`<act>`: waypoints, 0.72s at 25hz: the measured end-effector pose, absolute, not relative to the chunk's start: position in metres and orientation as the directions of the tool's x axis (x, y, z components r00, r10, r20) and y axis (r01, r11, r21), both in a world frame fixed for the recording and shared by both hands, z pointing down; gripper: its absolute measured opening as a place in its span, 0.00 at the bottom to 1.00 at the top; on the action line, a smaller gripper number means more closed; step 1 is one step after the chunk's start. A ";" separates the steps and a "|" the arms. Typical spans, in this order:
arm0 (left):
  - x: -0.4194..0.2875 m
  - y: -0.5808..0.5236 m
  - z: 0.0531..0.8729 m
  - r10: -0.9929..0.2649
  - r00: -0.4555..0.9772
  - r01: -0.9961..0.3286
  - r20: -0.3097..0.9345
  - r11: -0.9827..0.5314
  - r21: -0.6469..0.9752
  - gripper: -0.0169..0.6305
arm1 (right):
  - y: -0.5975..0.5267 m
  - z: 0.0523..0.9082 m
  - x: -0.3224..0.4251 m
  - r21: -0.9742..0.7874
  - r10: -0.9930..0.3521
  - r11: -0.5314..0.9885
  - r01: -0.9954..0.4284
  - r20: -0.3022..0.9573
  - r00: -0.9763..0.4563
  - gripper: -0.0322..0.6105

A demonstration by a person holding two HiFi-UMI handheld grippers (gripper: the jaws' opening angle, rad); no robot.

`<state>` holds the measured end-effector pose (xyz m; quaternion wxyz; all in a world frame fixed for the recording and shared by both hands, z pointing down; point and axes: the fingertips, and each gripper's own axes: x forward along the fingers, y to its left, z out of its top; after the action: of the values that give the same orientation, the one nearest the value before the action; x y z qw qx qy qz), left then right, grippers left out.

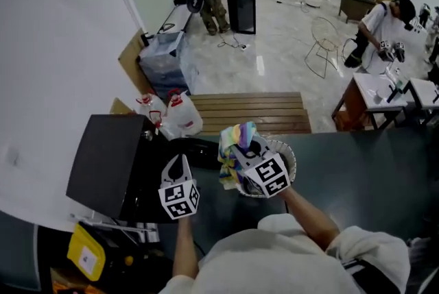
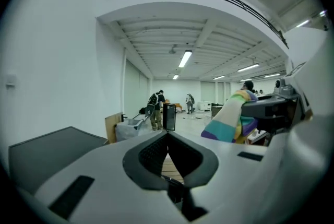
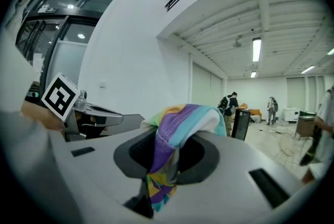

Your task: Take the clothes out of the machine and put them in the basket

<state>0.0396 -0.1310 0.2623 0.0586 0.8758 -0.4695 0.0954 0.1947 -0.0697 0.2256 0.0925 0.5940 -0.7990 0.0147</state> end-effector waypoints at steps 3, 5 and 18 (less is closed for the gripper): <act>0.087 -0.128 0.266 -0.757 0.616 -0.777 0.219 -0.629 0.012 0.05 | -0.055 0.229 0.237 0.098 -0.968 0.204 -0.974 0.167 -0.186 0.18; 0.114 -0.121 0.268 -0.721 0.656 -0.741 0.222 -0.671 0.013 0.06 | -0.042 0.233 0.262 0.106 -0.975 0.152 -0.983 0.177 -0.132 0.18; 0.175 -0.121 0.323 -0.605 0.726 -0.650 0.326 -0.759 0.041 0.06 | -0.016 0.328 0.366 0.067 -0.930 -0.093 -0.993 0.352 0.111 0.18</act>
<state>0.1752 -0.1207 0.3230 0.0763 0.9259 -0.3389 0.1483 0.3657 -0.0161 0.3277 0.1450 0.7309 -0.6577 0.1102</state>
